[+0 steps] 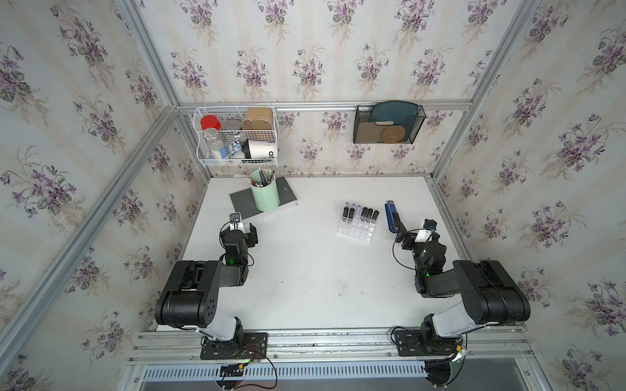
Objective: Arrange the lipsticks in the organizer
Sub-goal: Reset both arms
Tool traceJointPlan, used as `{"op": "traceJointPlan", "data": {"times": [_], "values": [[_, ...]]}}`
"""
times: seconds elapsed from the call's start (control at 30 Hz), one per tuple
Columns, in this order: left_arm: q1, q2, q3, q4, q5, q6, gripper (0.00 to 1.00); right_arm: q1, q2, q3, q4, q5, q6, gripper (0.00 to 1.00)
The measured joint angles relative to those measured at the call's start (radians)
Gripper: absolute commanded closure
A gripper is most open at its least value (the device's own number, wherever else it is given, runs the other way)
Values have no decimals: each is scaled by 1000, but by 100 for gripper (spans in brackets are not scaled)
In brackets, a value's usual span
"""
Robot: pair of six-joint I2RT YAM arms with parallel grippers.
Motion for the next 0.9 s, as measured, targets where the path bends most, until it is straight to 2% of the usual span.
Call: {"op": "traceJointPlan", "data": {"times": [0.9], "values": [[-3, 1, 6, -4, 12, 1, 16, 0, 0, 0, 0, 18, 4, 0]]}}
